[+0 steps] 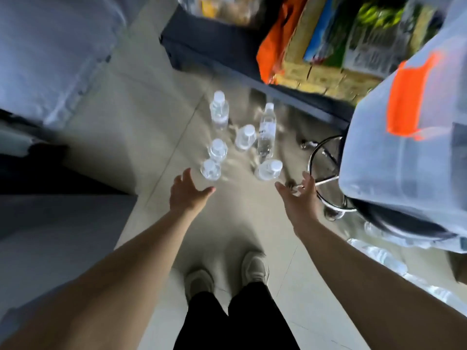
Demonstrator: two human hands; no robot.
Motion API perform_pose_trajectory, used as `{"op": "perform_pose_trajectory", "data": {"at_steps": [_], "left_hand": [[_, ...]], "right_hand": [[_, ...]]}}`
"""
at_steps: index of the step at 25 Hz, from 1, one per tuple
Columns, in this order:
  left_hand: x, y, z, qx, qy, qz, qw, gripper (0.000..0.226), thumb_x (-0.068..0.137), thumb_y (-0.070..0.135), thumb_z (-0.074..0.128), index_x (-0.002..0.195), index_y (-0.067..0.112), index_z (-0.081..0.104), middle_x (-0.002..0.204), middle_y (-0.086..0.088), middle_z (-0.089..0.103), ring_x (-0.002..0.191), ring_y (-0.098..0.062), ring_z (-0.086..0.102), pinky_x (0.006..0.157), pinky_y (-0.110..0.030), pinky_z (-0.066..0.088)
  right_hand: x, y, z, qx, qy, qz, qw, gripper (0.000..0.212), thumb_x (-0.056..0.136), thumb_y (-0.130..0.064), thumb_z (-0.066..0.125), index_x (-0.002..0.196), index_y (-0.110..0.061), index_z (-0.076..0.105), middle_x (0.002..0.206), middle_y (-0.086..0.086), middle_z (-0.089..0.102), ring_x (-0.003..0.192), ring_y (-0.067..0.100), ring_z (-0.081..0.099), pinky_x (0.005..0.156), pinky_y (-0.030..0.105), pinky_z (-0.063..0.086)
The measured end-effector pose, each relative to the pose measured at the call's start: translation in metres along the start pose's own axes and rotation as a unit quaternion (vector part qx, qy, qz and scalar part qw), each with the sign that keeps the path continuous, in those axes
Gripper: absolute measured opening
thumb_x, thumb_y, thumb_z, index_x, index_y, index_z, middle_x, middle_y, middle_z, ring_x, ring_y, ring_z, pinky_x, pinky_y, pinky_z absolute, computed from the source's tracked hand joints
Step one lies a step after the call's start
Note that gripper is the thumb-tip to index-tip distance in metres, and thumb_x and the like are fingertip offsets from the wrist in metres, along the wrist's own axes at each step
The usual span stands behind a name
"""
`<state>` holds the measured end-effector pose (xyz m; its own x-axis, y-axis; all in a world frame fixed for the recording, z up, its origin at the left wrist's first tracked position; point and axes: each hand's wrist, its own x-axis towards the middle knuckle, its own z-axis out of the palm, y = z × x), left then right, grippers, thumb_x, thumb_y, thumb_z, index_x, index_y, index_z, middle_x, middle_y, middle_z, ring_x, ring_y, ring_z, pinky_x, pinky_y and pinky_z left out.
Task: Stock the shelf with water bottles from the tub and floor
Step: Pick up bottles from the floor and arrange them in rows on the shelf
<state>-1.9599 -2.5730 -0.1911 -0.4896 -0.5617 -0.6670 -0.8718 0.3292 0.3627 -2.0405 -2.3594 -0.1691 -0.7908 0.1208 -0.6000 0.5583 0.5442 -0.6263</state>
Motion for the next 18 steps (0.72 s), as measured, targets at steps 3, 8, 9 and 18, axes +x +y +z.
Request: {"op": "perform_pose_trajectory", "data": {"at_steps": [3, 8, 9, 18], "left_hand": [[0.040, -0.010, 0.040, -0.103, -0.039, -0.014, 0.994, 0.082, 0.082, 0.036, 0.069, 0.146, 0.016, 0.023, 0.149, -0.010, 0.034, 0.136, -0.027, 0.034, 0.107, -0.032, 0.031], [0.103, -0.016, 0.084, -0.173, 0.041, 0.059, 0.982, 0.048, 0.080, 0.021, 0.069, 0.125, 0.015, 0.051, 0.122, -0.003, 0.060, 0.115, -0.021, 0.054, 0.086, -0.022, 0.038], [0.112, -0.017, 0.087, -0.189, 0.055, 0.070, 0.978, 0.043, 0.079, 0.019, 0.069, 0.120, 0.015, 0.055, 0.117, -0.002, 0.063, 0.110, -0.019, 0.057, 0.084, -0.021, 0.038], [0.119, -0.037, 0.072, -0.155, 0.064, 0.128, 0.977, 0.037, 0.078, 0.025, 0.071, 0.114, 0.019, 0.062, 0.096, 0.003, 0.062, 0.089, -0.015, 0.054, 0.078, -0.023, 0.040]], "right_hand": [[0.046, 0.038, 0.030, 0.049, 0.004, 0.035, 0.998, 0.075, 0.078, -0.027, 0.074, 0.141, -0.021, 0.033, 0.133, 0.005, 0.045, 0.122, 0.017, 0.046, 0.105, 0.034, 0.037], [0.122, 0.063, 0.071, 0.067, -0.005, 0.013, 0.998, 0.069, 0.078, -0.019, 0.075, 0.139, -0.022, 0.041, 0.129, 0.001, 0.051, 0.118, 0.014, 0.049, 0.101, 0.029, 0.039], [0.134, 0.066, 0.076, 0.054, -0.006, -0.004, 0.999, 0.064, 0.077, -0.016, 0.075, 0.135, -0.019, 0.047, 0.123, 0.000, 0.056, 0.114, 0.015, 0.053, 0.098, 0.027, 0.042], [0.141, 0.059, 0.073, -0.095, -0.039, -0.107, 0.989, 0.043, 0.079, -0.033, 0.072, 0.119, -0.026, 0.058, 0.109, -0.002, 0.063, 0.096, 0.016, 0.056, 0.092, 0.033, 0.047]]}}
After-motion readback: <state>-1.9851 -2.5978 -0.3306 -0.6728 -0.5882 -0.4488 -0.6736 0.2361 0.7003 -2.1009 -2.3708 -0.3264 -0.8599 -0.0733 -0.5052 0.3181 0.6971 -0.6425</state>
